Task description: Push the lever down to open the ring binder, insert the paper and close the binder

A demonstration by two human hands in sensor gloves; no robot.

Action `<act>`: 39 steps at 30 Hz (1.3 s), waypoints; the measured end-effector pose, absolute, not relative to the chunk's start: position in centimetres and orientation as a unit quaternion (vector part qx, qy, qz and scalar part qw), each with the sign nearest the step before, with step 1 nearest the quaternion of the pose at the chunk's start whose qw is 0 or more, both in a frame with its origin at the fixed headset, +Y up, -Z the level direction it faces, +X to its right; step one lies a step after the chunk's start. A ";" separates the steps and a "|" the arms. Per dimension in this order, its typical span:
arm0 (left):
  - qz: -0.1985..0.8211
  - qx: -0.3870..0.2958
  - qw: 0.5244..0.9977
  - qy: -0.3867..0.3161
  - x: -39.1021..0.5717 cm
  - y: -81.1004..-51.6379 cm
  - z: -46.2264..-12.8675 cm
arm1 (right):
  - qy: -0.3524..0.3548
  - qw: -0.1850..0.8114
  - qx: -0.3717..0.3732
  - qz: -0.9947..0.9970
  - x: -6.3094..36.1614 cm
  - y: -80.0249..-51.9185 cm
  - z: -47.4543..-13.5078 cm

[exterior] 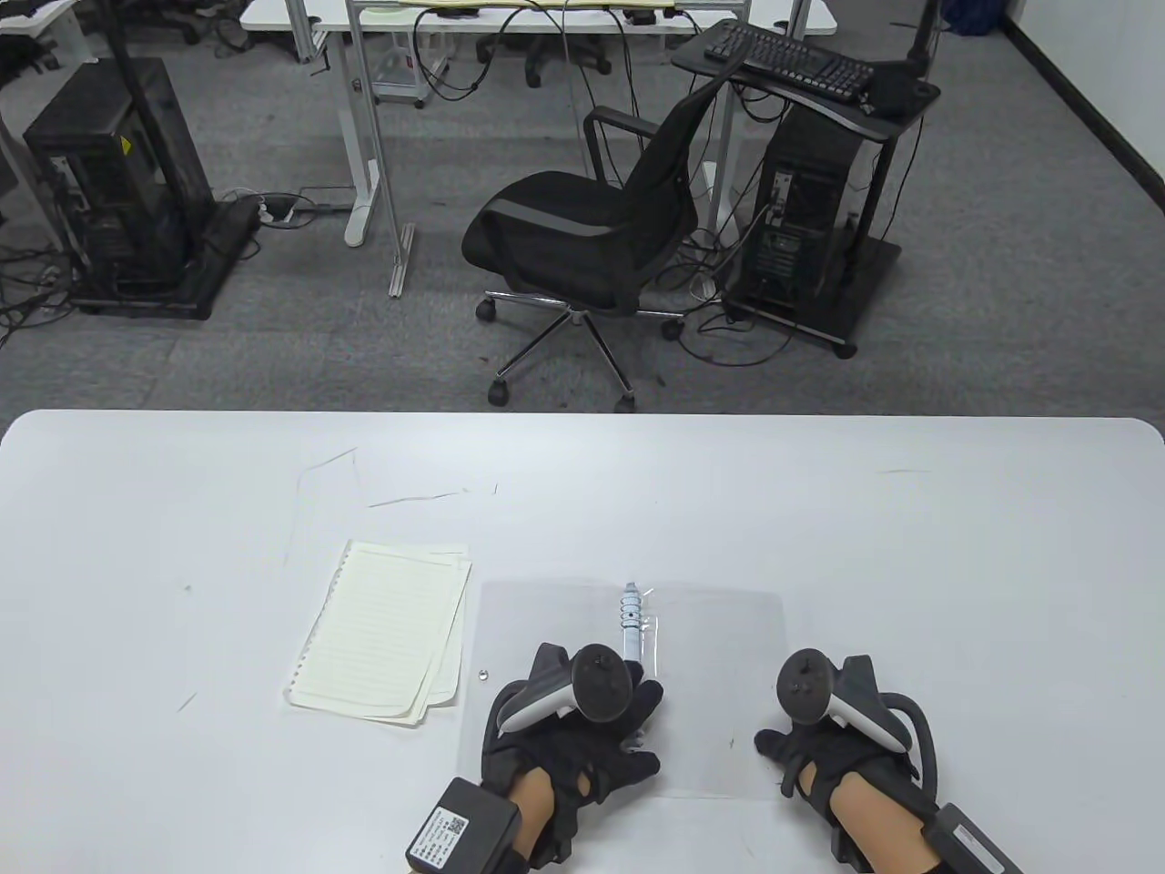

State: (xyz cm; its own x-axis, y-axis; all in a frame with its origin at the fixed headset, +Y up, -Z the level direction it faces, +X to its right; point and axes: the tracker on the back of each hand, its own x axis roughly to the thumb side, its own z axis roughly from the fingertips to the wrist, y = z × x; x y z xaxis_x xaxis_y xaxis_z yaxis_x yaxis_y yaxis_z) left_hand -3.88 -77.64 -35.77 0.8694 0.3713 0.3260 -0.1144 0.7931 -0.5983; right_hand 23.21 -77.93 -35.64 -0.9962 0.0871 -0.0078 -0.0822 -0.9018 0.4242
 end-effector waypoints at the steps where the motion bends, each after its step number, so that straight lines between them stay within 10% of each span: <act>1: 0.119 -0.300 0.921 -0.218 -3.8 -77.7 -35.8 | 0.217 0.044 0.006 0.975 23.2 -77.9 -35.6; 19: 0.138 -0.352 0.905 -0.192 -3.8 -78.1 -36.0 | 0.146 0.149 0.126 0.970 16.6 -71.0 -37.2; 39: 0.168 -0.375 0.897 -0.165 -3.8 -78.5 -35.8 | 0.190 0.109 0.135 0.966 8.3 -76.2 -45.3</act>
